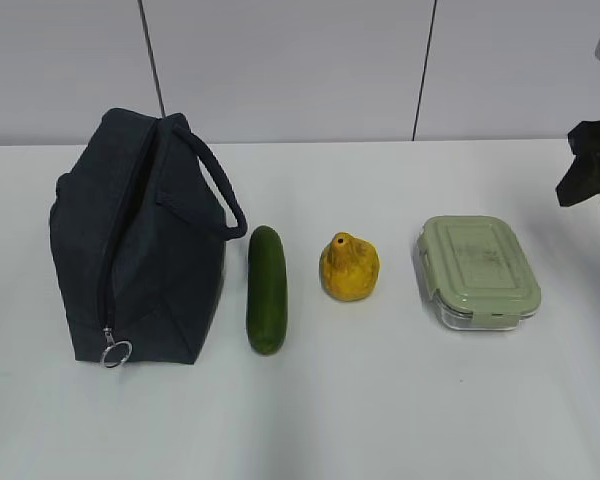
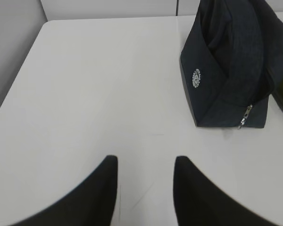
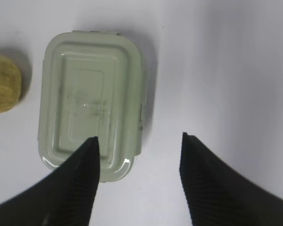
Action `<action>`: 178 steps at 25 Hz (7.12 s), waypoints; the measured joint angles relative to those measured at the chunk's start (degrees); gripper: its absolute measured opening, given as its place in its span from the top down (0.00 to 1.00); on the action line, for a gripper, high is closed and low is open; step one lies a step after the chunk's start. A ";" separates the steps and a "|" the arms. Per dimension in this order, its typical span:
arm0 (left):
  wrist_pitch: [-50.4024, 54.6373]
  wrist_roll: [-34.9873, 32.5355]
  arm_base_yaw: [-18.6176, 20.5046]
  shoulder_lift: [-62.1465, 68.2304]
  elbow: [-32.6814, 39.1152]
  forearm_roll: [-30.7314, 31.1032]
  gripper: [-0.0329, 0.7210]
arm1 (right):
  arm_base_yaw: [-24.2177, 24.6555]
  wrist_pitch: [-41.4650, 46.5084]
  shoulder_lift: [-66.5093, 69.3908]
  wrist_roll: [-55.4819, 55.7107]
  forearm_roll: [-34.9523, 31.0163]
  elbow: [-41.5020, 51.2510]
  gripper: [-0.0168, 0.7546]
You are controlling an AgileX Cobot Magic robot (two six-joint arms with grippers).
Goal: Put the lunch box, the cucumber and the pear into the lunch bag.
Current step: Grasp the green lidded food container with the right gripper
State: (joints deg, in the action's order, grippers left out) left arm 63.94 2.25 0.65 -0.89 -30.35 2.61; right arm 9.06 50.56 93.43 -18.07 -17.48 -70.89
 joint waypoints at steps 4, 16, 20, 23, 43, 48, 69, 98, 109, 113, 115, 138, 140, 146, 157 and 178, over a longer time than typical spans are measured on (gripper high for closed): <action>0.00 0.00 0.00 0.00 0.00 0.00 0.64 | 3.70 4.06 6.68 -9.26 -10.45 -3.07 0.42; 0.00 0.00 0.00 0.00 0.00 0.00 0.64 | 6.44 17.87 23.25 -14.26 -13.61 -22.28 0.16; 0.00 0.00 0.00 0.00 0.00 0.00 0.64 | 6.44 18.23 24.56 -14.73 -14.04 -22.90 0.16; 0.00 0.00 0.00 0.00 0.00 0.00 0.64 | 6.44 18.45 25.07 -14.91 -13.79 -22.90 0.16; 0.00 0.00 0.00 0.00 0.00 0.00 0.64 | 6.44 15.18 20.51 -22.15 -18.87 -5.62 0.21; 0.00 0.00 0.00 0.00 0.00 0.00 0.64 | 6.44 15.69 19.57 -25.61 -24.05 -4.88 0.21; 0.00 0.00 0.00 0.00 0.00 0.00 0.64 | 6.44 17.26 19.57 -28.54 -26.80 -5.00 0.21; 0.00 0.00 0.00 0.00 0.00 0.00 0.64 | 6.44 12.68 19.57 -22.82 -16.89 -8.88 0.21; 0.00 0.00 0.00 0.00 0.00 0.00 0.64 | 10.22 17.02 24.10 -31.01 -25.47 -8.88 0.21; 0.00 0.00 0.00 0.00 0.00 0.00 0.64 | 10.50 17.27 24.70 -32.07 -26.87 -9.02 0.21; 0.00 0.00 0.00 0.00 0.00 0.00 0.64 | 10.50 17.27 26.01 -33.22 -28.33 -9.02 0.21; 0.00 0.00 0.00 0.00 0.00 0.00 0.64 | 10.63 17.63 32.13 -38.59 -35.81 -9.02 0.21; 0.00 0.00 0.00 0.00 0.00 0.00 0.64 | 10.63 17.51 32.13 -39.40 -36.49 -9.02 0.21; 0.00 0.00 0.00 0.00 0.00 0.00 0.64 | 10.63 17.40 32.13 -40.03 -36.59 -9.02 0.21; 0.00 0.00 0.00 0.00 0.00 0.00 0.64 | 10.63 17.40 32.13 -40.82 -36.14 -9.02 0.21; 0.00 0.00 0.00 0.00 0.00 0.00 0.64 | 10.71 18.48 32.24 -41.56 -36.43 -9.42 0.38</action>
State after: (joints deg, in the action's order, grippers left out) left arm 63.94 2.25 0.65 -0.89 -30.35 2.61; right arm 19.77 69.04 125.67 -59.63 -53.91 -80.31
